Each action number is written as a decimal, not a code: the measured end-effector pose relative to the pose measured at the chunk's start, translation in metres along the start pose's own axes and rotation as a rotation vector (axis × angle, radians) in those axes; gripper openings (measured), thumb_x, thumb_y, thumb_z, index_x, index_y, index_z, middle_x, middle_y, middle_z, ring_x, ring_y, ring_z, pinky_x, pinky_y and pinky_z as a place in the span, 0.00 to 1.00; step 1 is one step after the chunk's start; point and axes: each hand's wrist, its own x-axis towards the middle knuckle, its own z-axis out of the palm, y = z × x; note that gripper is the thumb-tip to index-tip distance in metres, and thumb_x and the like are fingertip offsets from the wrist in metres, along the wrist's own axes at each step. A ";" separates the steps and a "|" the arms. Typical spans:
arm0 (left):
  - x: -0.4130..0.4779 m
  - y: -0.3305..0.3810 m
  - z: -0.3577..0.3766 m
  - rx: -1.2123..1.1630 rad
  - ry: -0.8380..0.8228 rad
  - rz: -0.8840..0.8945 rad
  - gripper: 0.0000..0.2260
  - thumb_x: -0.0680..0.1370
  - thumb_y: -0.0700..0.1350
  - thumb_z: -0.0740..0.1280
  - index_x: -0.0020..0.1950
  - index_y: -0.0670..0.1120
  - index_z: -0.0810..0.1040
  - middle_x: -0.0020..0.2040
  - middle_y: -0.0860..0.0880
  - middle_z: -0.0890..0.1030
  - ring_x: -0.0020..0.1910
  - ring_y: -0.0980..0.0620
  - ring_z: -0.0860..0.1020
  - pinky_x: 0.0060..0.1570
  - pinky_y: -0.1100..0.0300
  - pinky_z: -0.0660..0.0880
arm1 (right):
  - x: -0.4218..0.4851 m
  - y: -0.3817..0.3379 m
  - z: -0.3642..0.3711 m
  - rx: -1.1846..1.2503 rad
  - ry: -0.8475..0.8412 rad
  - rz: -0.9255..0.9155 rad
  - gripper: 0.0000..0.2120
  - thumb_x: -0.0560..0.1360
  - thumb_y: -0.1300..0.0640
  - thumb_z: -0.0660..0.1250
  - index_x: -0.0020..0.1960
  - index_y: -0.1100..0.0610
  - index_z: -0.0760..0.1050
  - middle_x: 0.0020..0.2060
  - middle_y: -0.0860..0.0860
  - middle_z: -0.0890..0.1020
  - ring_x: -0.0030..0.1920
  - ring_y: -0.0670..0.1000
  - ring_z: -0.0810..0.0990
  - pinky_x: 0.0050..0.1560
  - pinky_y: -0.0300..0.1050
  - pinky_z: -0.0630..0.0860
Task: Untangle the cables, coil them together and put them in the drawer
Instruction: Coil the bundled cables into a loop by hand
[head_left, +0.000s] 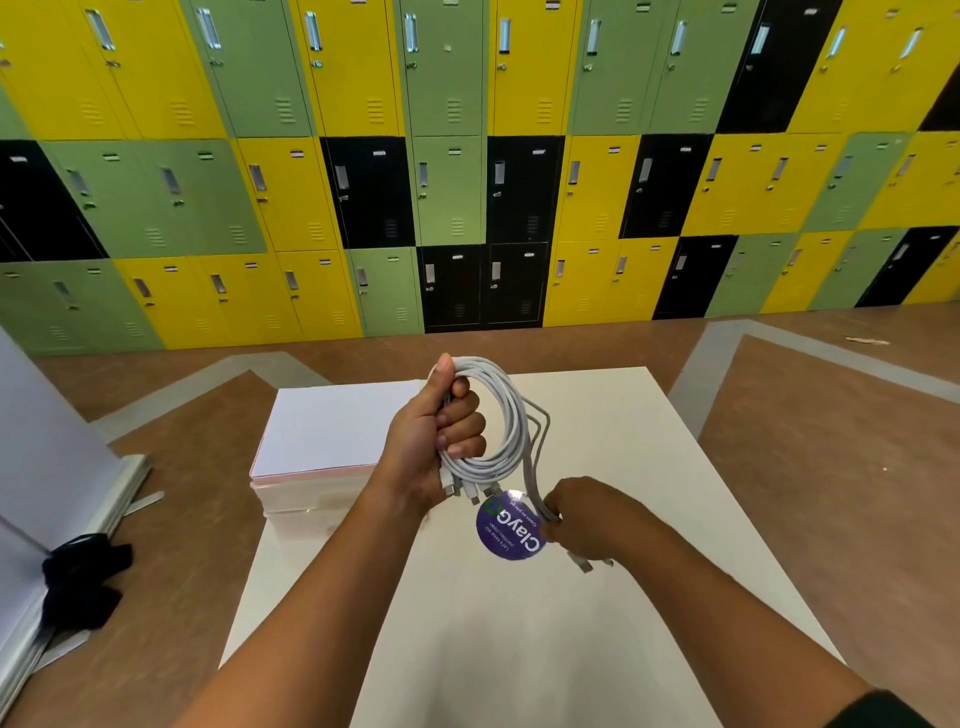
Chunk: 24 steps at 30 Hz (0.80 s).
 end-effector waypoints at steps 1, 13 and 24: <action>0.000 -0.001 0.001 0.001 -0.010 -0.005 0.17 0.81 0.55 0.61 0.38 0.46 0.72 0.24 0.54 0.59 0.20 0.59 0.58 0.19 0.67 0.58 | 0.002 0.000 -0.001 0.026 -0.011 0.013 0.15 0.76 0.49 0.70 0.59 0.56 0.79 0.52 0.53 0.84 0.50 0.52 0.83 0.53 0.47 0.81; 0.001 -0.004 -0.003 -0.044 -0.066 -0.052 0.17 0.81 0.56 0.60 0.38 0.46 0.72 0.26 0.54 0.55 0.21 0.58 0.53 0.19 0.68 0.57 | -0.009 0.004 -0.025 1.122 0.089 -0.084 0.05 0.75 0.65 0.72 0.48 0.67 0.82 0.36 0.58 0.84 0.34 0.52 0.80 0.36 0.42 0.79; 0.000 -0.019 0.004 -0.030 -0.159 -0.190 0.18 0.82 0.55 0.59 0.37 0.46 0.73 0.27 0.53 0.55 0.22 0.58 0.54 0.20 0.68 0.57 | -0.013 -0.006 -0.041 1.977 -0.003 -0.270 0.13 0.66 0.57 0.76 0.47 0.63 0.80 0.35 0.53 0.77 0.29 0.45 0.75 0.26 0.32 0.74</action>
